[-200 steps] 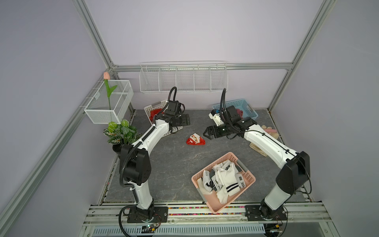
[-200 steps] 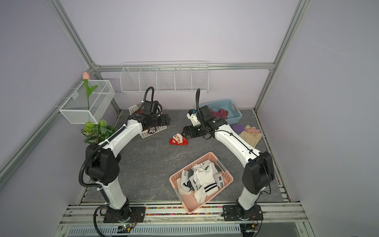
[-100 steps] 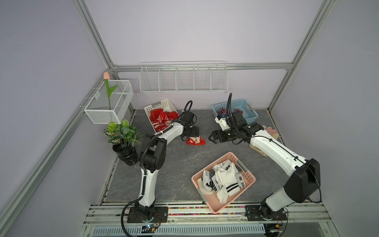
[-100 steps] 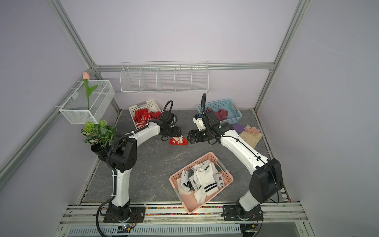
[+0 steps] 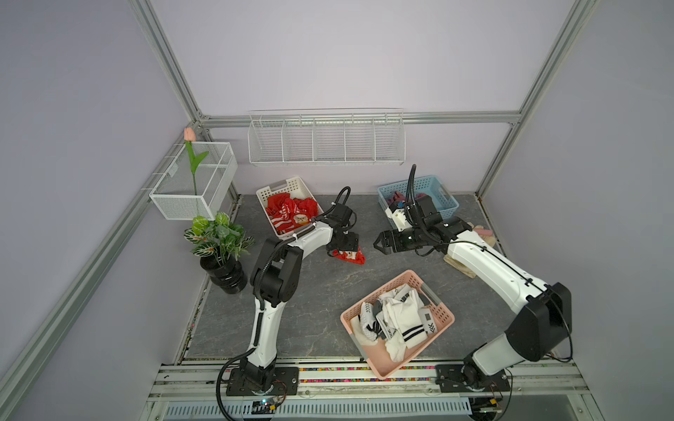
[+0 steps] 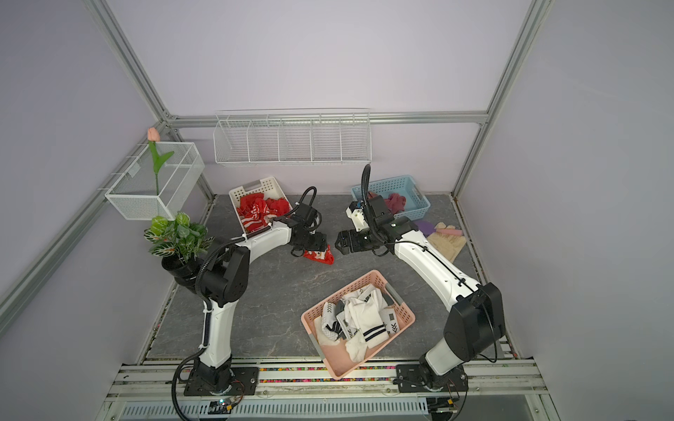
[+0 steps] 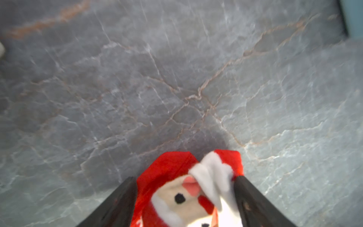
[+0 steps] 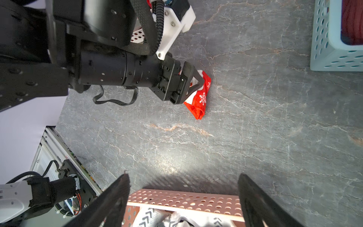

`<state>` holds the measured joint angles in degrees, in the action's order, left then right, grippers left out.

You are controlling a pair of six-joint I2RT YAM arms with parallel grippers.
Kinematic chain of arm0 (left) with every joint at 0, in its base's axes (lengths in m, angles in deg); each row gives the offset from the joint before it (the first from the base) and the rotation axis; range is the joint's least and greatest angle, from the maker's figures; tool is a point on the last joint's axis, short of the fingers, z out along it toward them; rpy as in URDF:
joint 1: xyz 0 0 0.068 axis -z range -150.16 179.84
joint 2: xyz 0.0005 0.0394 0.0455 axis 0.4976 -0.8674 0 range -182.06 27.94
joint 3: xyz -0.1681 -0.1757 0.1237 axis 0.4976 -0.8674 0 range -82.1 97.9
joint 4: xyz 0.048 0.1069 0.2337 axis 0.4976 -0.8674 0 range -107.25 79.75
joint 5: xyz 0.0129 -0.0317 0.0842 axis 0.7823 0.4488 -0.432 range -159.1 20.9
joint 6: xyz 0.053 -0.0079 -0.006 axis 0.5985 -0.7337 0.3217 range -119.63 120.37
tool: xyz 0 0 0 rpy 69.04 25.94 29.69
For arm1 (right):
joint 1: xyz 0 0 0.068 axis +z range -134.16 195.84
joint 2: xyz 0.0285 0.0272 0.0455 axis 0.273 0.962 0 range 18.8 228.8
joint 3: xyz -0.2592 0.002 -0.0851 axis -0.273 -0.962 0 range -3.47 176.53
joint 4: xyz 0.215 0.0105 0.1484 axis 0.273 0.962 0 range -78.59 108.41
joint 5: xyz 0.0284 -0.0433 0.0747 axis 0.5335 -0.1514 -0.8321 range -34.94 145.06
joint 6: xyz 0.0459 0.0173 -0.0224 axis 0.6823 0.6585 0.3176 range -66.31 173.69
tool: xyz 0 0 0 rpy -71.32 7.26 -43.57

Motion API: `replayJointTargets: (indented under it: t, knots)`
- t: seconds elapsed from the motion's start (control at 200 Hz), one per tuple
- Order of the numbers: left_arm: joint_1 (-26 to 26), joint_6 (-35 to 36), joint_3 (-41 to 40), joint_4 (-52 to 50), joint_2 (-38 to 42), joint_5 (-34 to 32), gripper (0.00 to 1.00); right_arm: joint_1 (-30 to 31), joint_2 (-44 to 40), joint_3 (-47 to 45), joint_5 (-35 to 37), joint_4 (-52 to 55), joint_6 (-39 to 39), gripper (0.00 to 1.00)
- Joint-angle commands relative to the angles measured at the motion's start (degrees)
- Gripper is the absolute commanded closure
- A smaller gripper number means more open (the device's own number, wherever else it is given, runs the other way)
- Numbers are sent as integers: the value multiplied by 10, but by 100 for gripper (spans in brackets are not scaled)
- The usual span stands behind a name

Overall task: Sort the socks into the basket by color
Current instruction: Pick up the sock from the center of the board.

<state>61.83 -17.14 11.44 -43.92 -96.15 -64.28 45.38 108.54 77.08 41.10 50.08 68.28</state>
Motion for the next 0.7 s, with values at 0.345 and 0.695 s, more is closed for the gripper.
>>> replayJointTargets:
  t: [0.345, 0.695]
  knots:
    - [9, 4, -23, 3, -25, -6, 88, -4, -16, -19, -18, 0, 1, 11]
    - [8, 6, -43, 8, 51, -12, 100, -4, -17, -17, -26, -13, 5, 11]
